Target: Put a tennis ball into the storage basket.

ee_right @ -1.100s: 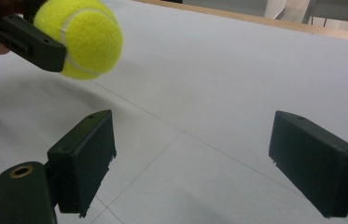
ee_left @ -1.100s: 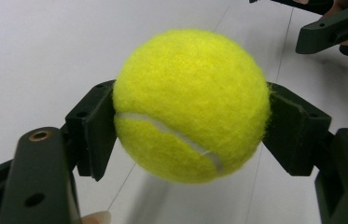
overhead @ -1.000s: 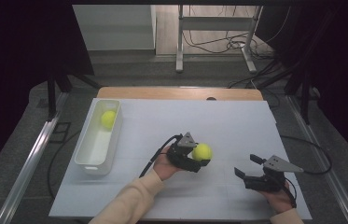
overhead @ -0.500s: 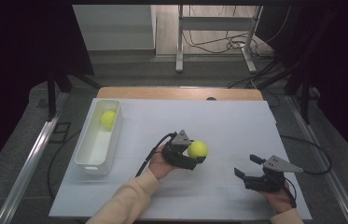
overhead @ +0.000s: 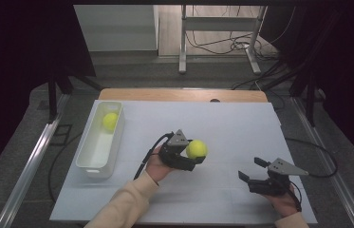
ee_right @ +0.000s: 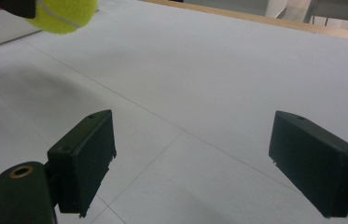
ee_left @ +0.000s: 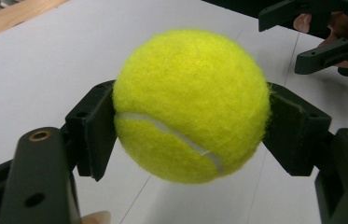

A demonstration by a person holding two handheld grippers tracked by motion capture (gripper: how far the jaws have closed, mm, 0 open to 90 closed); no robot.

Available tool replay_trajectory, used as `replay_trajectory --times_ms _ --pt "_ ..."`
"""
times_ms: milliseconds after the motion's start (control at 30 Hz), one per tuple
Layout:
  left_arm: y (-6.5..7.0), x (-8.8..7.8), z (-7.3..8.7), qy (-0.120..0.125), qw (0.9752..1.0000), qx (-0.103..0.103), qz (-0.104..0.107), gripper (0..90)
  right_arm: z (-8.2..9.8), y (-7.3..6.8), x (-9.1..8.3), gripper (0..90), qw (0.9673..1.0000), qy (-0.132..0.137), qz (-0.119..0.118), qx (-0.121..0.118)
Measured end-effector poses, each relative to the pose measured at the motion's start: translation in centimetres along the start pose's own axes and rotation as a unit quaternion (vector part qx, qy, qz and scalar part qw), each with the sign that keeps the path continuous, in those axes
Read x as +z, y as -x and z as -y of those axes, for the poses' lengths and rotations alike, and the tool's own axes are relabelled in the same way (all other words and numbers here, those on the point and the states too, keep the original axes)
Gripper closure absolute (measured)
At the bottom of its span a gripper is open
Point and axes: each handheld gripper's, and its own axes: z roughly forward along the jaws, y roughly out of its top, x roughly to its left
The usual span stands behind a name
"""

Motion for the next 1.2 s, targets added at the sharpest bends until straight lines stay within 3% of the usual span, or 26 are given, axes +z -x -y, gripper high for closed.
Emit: replay_trajectory --times_ms 1200 --pt "-1.8 -4.0 1.0 0.018 0.9990 -0.024 -0.033 26.3 0.0 0.0 0.0 15.0 1.0000 -0.001 0.001 -0.001"
